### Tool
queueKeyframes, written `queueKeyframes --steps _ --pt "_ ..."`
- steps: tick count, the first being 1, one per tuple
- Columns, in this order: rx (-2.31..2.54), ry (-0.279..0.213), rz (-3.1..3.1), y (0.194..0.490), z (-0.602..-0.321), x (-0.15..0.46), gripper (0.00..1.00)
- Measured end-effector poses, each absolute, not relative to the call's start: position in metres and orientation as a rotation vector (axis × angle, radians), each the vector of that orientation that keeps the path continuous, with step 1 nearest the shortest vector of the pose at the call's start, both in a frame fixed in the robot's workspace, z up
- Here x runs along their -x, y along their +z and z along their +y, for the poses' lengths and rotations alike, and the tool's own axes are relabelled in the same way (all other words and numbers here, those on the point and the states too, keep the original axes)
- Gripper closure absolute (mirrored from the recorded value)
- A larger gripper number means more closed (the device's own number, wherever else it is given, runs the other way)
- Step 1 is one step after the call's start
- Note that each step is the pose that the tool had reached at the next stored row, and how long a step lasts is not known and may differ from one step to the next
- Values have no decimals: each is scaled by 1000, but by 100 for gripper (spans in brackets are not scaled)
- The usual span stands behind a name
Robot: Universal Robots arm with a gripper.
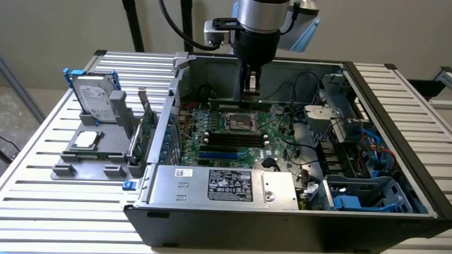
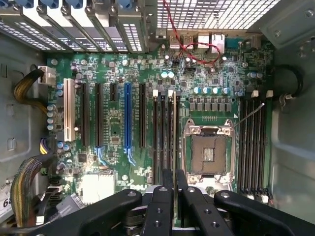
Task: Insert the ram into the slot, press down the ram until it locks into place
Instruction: 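Insert the ram into the slot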
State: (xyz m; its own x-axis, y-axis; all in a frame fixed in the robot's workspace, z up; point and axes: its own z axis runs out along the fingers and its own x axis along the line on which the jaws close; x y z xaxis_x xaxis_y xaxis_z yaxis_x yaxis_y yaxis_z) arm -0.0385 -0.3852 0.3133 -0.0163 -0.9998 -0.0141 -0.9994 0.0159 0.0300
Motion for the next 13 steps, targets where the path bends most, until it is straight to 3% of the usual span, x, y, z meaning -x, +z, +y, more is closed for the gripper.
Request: queueKeyframes --steps 13 --pt "-2194 -47 -2231 291 -386 37 87"
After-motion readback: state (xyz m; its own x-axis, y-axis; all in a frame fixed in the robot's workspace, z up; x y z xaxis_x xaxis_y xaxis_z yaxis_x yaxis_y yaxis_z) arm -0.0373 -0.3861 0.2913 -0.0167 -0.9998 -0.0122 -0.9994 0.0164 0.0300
